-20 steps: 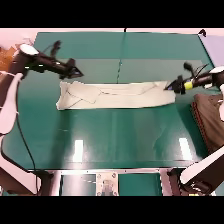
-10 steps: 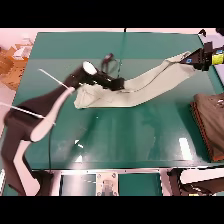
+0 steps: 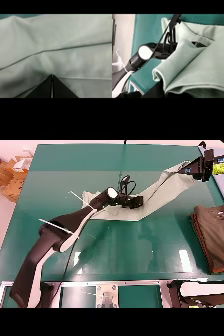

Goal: Fold the shirts.

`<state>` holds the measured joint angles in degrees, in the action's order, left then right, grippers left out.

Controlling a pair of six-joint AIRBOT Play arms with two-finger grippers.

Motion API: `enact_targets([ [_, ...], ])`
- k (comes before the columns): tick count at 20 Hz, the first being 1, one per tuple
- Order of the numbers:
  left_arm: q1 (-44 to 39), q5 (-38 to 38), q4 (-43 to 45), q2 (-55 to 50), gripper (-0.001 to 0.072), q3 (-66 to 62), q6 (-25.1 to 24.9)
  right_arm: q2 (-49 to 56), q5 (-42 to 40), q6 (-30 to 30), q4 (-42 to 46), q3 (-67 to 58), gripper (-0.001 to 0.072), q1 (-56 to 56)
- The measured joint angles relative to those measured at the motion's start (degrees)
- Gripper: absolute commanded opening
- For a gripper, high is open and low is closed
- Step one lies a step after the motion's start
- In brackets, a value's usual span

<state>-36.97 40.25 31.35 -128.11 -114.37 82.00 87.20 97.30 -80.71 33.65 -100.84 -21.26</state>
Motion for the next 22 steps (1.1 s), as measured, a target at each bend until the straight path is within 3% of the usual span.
enact_targets([
  [4,3.45,5.09,-3.39,-0.07,0.0024,-1.53,0.11,-0.09,-0.81,-0.09,1.05,0.57,0.0019,0.72],
  [9,16.24,22.75,-5.95,8.81,0.0024,-1.99,-4.24,-0.09,-4.61,-0.15,1.46,0.83,0.0019,7.30],
  [13,28.11,34.49,-6.78,17.51,0.0025,-2.08,-5.38,1.36,-14.29,-0.24,1.53,1.84,0.0020,19.85],
  [17,37.81,41.40,-7.30,23.19,0.0025,-2.08,-5.77,7.69,-30.29,-0.28,1.84,4.13,0.0022,35.36],
  [18,39.85,42.56,-7.61,24.17,0.0025,-2.08,-5.84,10.40,-35.80,-0.33,1.60,4.46,0.0163,39.50],
  [19,41.66,43.60,-7.98,24.85,0.0025,-2.16,-5.90,13.40,-42.12,-0.37,0.63,4.66,0.0439,43.54],
  [20,43.19,44.65,-7.78,25.14,0.0025,-2.12,-5.95,16.13,-47.58,-0.35,-0.52,4.72,0.0510,46.99],
  [22,45.55,46.47,-7.58,25.59,0.0024,-2.05,-5.99,20.28,-54.86,-0.31,-2.32,4.28,0.0483,51.58],
])
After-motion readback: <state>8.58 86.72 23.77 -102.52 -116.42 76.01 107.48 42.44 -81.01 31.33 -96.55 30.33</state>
